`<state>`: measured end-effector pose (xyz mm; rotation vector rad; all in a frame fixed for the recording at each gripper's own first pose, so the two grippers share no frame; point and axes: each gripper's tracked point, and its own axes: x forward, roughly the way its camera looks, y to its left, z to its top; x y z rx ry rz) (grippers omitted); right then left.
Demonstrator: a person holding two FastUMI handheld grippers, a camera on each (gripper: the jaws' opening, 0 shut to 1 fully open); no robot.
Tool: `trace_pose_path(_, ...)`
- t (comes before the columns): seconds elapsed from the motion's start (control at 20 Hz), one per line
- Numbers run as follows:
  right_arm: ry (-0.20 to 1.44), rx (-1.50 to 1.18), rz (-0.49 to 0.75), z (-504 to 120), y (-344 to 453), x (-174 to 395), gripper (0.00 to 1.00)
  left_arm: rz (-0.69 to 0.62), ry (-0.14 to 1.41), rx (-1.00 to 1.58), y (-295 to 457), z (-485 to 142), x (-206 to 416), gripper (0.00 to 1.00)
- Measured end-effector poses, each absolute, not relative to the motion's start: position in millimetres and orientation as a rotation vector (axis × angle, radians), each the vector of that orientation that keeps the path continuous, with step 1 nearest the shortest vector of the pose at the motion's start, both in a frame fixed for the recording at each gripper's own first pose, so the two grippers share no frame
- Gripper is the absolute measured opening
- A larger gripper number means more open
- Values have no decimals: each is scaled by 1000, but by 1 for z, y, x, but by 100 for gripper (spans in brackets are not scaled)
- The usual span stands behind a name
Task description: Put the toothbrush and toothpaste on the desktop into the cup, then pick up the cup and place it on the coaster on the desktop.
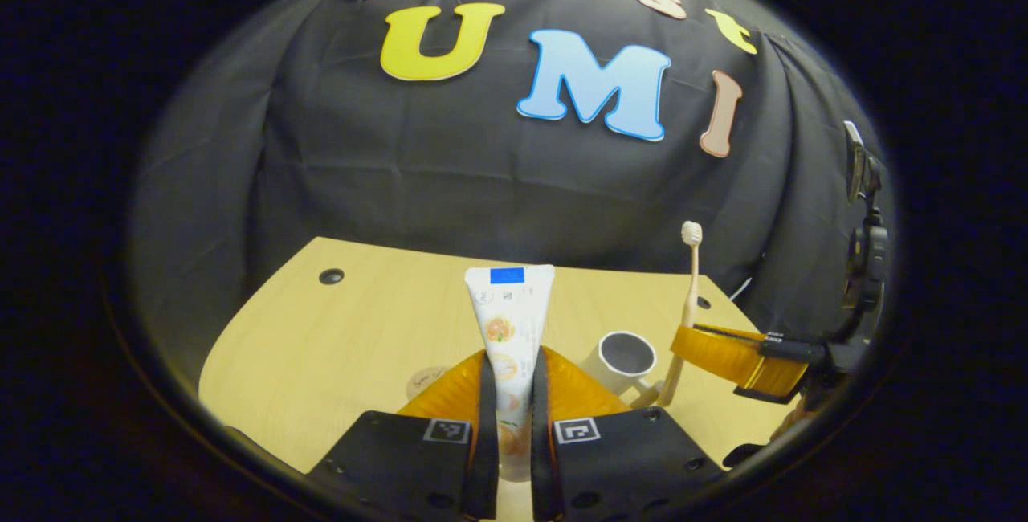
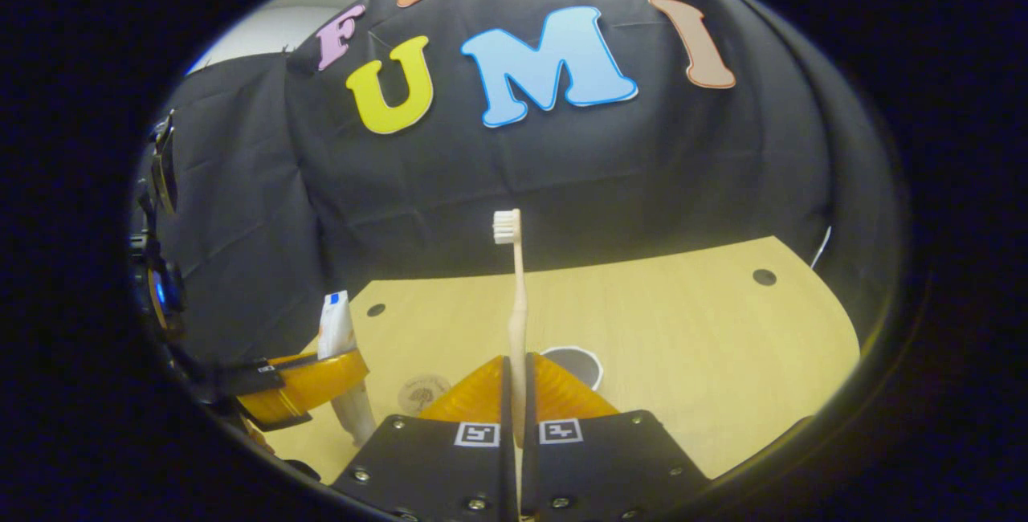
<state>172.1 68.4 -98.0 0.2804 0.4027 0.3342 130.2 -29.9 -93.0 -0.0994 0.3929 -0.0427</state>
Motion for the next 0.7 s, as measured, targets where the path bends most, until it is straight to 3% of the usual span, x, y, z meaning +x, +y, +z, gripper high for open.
trace_pose_path(0.4, 263, 192, 331, -91, 69, 214, 3, -31, 349, -155, -32, -87, 127, 23)
trace_pose_path(0.7, 303, 155, 314, -119, 71, 237, 3, 5, 361, -164, -15, -90, 123, 24)
